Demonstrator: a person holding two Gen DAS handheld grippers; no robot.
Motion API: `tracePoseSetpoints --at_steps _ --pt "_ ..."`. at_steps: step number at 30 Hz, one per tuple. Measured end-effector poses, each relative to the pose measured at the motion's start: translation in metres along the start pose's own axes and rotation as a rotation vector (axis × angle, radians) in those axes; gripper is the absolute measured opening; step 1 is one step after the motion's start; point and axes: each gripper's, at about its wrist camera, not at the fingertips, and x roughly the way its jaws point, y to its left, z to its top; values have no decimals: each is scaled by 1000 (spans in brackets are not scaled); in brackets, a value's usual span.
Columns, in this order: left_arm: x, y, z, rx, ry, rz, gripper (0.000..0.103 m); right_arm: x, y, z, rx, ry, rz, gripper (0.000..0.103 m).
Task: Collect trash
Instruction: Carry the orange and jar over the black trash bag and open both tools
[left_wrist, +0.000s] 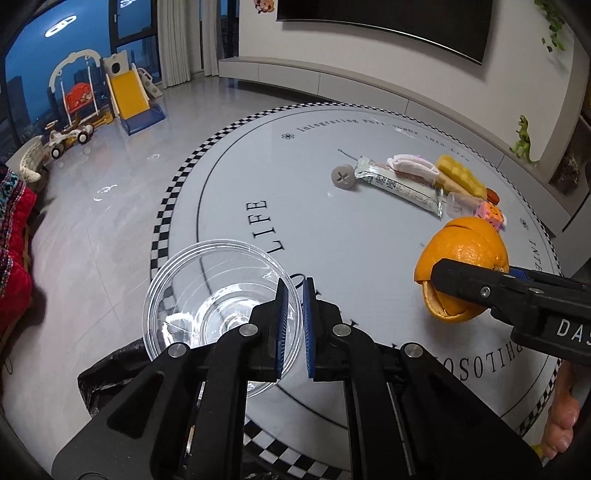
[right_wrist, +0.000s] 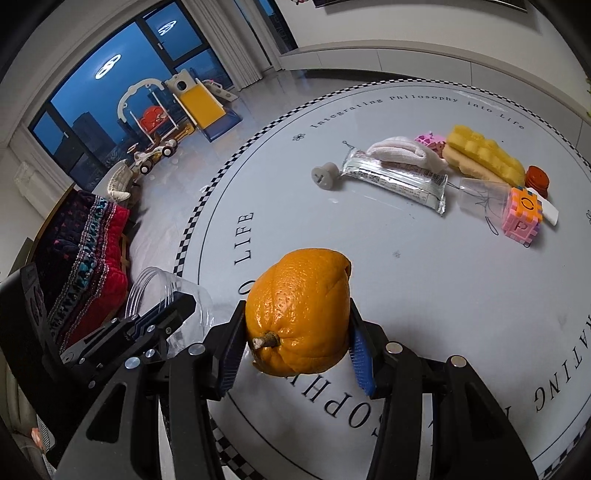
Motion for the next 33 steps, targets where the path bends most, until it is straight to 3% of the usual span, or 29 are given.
tracePoseSetpoints --at_steps 17,23,25,27,28,33 --pt "-69 103 -99 -184 -18 163 7 28 124 -83 -264 134 119 52" --pt "-72 144 -135 -270 26 221 7 50 164 -117 -366 224 144 53" --pt "-66 153 -144 -282 73 236 9 60 173 -124 -381 269 155 57" --pt "-59 164 -152 -316 113 281 41 66 177 -128 -364 296 163 64" --pt "-58 169 -156 -338 127 296 96 66 178 -129 -360 295 165 65" --pt "-67 180 -163 -359 82 329 97 59 178 -130 -368 263 154 66"
